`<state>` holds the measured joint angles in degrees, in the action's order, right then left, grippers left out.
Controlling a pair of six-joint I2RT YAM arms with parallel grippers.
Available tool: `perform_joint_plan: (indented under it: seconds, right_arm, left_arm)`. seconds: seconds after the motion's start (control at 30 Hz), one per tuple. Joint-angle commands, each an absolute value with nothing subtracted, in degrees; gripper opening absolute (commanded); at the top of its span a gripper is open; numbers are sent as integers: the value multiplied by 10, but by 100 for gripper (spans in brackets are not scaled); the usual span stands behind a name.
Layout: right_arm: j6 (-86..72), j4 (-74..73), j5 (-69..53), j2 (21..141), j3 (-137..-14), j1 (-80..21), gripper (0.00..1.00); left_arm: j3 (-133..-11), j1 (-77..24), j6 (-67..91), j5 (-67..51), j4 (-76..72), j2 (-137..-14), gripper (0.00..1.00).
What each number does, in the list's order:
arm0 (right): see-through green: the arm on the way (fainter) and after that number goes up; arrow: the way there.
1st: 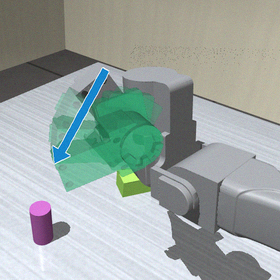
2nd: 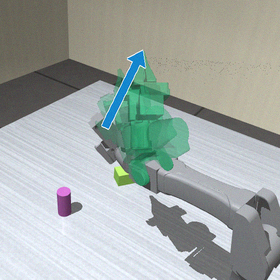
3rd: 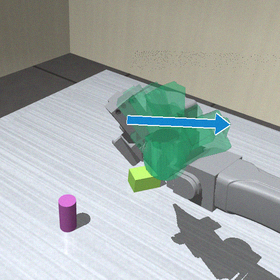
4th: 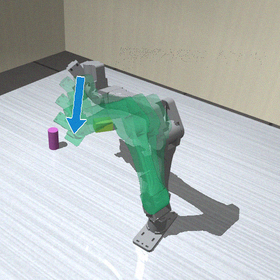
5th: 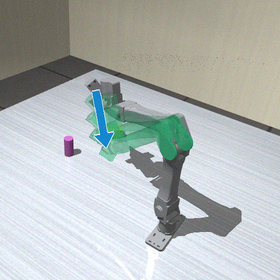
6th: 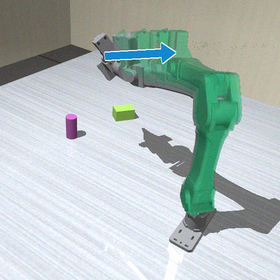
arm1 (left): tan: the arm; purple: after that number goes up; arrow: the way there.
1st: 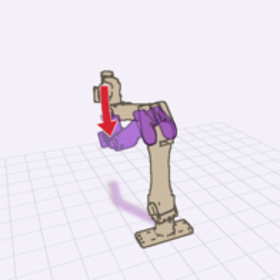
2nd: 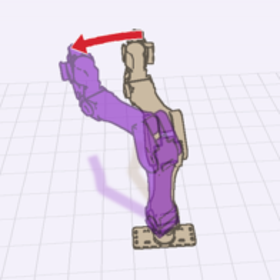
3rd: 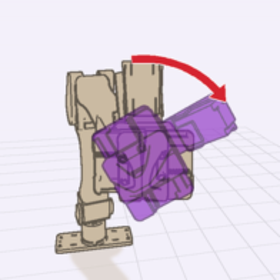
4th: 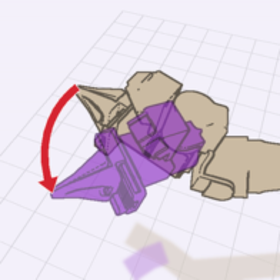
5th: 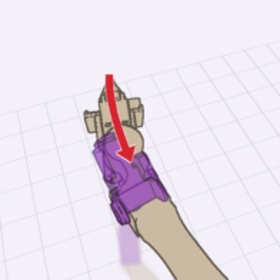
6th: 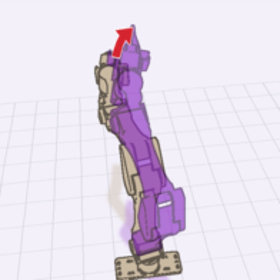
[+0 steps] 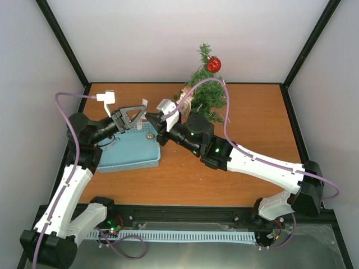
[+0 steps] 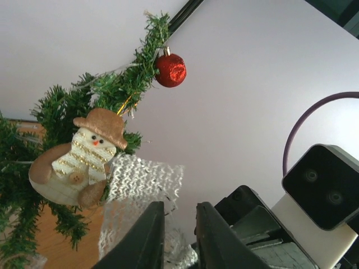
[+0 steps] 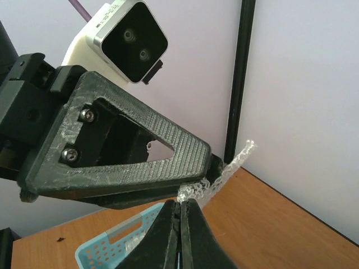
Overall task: Decorate the small christmas tree
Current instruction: Place the decoration item on the Christmas tree.
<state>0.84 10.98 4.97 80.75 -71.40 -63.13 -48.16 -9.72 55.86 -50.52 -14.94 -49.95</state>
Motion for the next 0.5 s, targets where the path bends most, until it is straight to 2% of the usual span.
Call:
perform_joint_plan:
  seconds: [0.0, 0.17, 0.33, 0.47]
  right_arm:
    - [32, 134, 53, 797, -704, -635, 3]
    - [68, 165, 42, 755, -651, -632, 3]
    - [125, 134, 12, 680, -611, -620, 3]
    - [175, 68, 5, 621, -601, -615, 3]
  left_arm:
    - [-499, -103, 568, -508, -132, -487, 24]
    - [-522, -103, 540, -508, -92, -487, 52]
    - [-547, -103, 483, -499, -34, -482, 76]
    - [-549, -103, 438, -505, -23, -485, 84]
